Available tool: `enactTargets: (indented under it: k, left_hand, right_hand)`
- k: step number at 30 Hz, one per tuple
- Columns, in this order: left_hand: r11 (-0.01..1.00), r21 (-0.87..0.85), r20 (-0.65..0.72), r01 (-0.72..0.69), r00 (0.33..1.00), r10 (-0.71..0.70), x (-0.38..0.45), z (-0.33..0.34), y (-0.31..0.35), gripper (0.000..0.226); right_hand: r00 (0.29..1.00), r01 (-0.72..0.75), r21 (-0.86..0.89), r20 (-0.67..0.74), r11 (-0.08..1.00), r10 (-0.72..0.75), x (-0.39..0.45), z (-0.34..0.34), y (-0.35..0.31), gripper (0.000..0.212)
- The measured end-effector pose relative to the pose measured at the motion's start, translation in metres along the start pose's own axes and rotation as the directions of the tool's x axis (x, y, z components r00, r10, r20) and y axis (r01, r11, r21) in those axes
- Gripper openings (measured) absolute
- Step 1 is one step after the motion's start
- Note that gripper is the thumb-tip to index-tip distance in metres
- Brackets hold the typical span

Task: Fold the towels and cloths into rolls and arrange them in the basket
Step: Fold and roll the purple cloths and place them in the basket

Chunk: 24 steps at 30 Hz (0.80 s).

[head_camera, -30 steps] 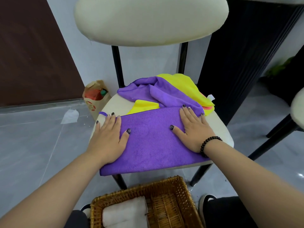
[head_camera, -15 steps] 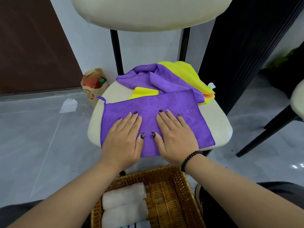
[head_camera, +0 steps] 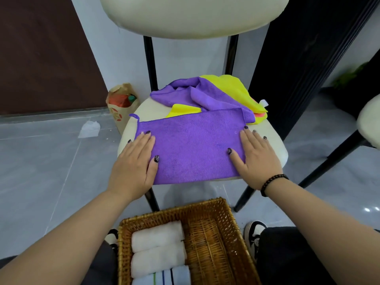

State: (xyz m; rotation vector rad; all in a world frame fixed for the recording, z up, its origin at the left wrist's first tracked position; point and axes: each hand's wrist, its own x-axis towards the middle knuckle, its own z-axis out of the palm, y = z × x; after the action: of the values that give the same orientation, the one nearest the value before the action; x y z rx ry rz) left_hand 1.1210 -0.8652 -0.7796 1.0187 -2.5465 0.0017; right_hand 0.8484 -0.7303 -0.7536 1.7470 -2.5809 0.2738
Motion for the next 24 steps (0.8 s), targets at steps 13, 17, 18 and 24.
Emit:
enactTargets:
  k: [13,17,18,24]
  left_hand:
    - [0.923,0.242,0.19,-0.3,0.947,0.258,-0.02,-0.015,0.029,0.104]
    - [0.924,0.22,0.17,-0.311,0.945,0.278,-0.02,-0.015,0.017,0.099]
    - [0.923,0.215,0.174,-0.318,0.943,0.284,-0.02,-0.015,0.016,0.098]
    - [0.92,0.182,0.101,-0.347,0.937,0.333,-0.027,-0.018,0.014,0.078]
  right_hand:
    - [0.911,0.411,0.053,0.012,0.91,-0.413,-0.027,-0.01,0.001,0.076]
    - [0.905,0.426,0.056,-0.017,0.903,-0.426,-0.031,-0.01,0.006,0.073]
    - [0.905,0.425,0.063,-0.016,0.903,-0.425,-0.031,-0.011,0.007,0.07]
    - [0.899,0.437,0.091,-0.085,0.895,-0.43,-0.036,-0.01,0.012,0.053]
